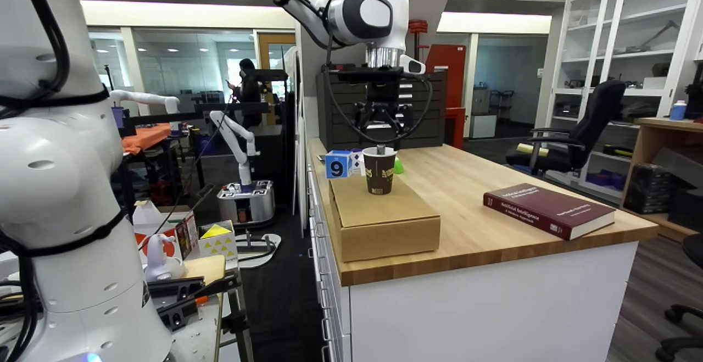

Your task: Remove the marker from the cup and put it on the box

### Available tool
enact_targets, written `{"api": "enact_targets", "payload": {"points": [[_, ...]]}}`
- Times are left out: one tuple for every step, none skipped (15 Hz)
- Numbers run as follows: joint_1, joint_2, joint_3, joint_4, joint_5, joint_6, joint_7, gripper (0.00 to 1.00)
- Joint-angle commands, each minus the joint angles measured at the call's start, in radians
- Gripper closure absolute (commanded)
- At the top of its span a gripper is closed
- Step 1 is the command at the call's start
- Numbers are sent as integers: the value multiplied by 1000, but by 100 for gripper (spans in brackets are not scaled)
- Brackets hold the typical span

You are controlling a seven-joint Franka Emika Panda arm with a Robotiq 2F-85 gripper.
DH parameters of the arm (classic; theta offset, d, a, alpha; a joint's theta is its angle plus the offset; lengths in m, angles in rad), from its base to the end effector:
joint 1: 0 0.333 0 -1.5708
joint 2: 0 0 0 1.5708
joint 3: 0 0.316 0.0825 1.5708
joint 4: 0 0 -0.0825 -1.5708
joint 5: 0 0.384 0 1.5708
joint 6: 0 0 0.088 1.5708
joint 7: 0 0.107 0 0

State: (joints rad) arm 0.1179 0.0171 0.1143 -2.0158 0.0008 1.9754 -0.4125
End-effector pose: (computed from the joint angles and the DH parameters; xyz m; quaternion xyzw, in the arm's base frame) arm 0.5354 0.1264 0.4384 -0.9481 -0.3165 0.0285 0.0039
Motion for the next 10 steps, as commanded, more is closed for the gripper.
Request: {"api": "enact_targets", "payload": {"points": [[-2, 10, 2, 3, 17, 28, -30, 31], [-2, 11, 2, 4, 15, 32, -31, 39], [-2, 12, 2, 5, 14, 36, -33, 45], [-2, 13, 3, 5, 14, 42, -36, 53], [-2, 15, 3, 6, 14, 47, -39, 59], [-2, 16, 4, 7, 12, 50, -40, 66], [-1, 16, 5, 7, 11, 54, -42, 72], [-1, 15, 6, 8, 7, 57, -43, 80], [-1, 14, 6, 7, 6, 60, -44, 85], [-1, 10, 7, 5, 3, 62, -44, 93]]}}
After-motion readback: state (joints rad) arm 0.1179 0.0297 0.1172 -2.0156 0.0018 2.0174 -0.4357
